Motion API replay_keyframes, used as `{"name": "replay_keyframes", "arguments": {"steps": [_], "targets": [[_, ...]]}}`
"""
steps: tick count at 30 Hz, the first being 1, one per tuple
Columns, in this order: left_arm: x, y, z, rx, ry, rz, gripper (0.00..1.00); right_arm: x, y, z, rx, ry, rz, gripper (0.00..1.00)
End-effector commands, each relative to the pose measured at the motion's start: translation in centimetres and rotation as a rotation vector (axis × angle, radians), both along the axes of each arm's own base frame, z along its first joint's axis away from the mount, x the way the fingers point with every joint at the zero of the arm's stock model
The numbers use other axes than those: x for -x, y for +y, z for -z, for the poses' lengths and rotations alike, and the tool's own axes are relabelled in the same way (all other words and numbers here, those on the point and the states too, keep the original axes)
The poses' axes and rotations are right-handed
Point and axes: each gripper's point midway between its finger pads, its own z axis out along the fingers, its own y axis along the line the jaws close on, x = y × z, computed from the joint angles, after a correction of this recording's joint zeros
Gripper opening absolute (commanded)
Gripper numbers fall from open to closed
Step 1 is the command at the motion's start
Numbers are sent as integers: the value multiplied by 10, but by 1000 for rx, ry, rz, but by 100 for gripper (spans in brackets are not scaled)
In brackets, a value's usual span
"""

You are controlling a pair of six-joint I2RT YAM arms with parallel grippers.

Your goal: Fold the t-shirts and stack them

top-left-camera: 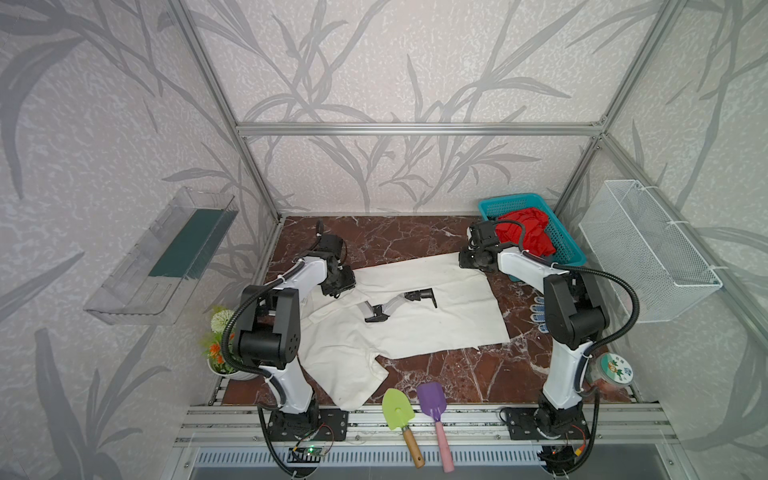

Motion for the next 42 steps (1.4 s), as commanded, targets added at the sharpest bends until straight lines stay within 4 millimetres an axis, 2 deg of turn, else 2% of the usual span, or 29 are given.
{"name": "replay_keyframes", "arguments": {"steps": [1, 8, 12, 15, 18, 21, 24, 26, 31, 37, 42], "targets": [[-8, -7, -4, -16, -3, 49, 41, 4, 3, 1, -24, 35, -1, 38], [-19, -16, 6, -51, 21, 75, 41, 3, 3, 3, -12, 47, -17, 38], [-12, -23, 13, -65, 65, 110, 39, 3, 2, 8, -9, 58, -15, 38], [2, -35, 14, -38, 104, 160, 36, 1, 2, 12, -16, 64, -11, 38], [24, -46, 13, 11, 170, 219, 32, 0, 4, 14, -24, 69, -13, 39], [55, -60, -2, 88, 224, 289, 27, -1, 4, 14, -27, 71, -12, 38], [86, -82, -21, 251, 262, 380, 26, -4, 2, 12, -29, 64, -10, 38], [92, -88, -30, 297, 244, 408, 26, -6, 0, 11, -34, 62, -7, 39], [54, -43, -23, 35, 154, 259, 34, -6, -1, 8, -45, 65, -8, 38], [-1, -39, -2, -28, 86, 183, 34, -1, -5, 8, -31, 70, -11, 38], [-21, -42, 3, -33, 61, 165, 34, 2, -8, 10, -26, 77, -8, 39]]}}
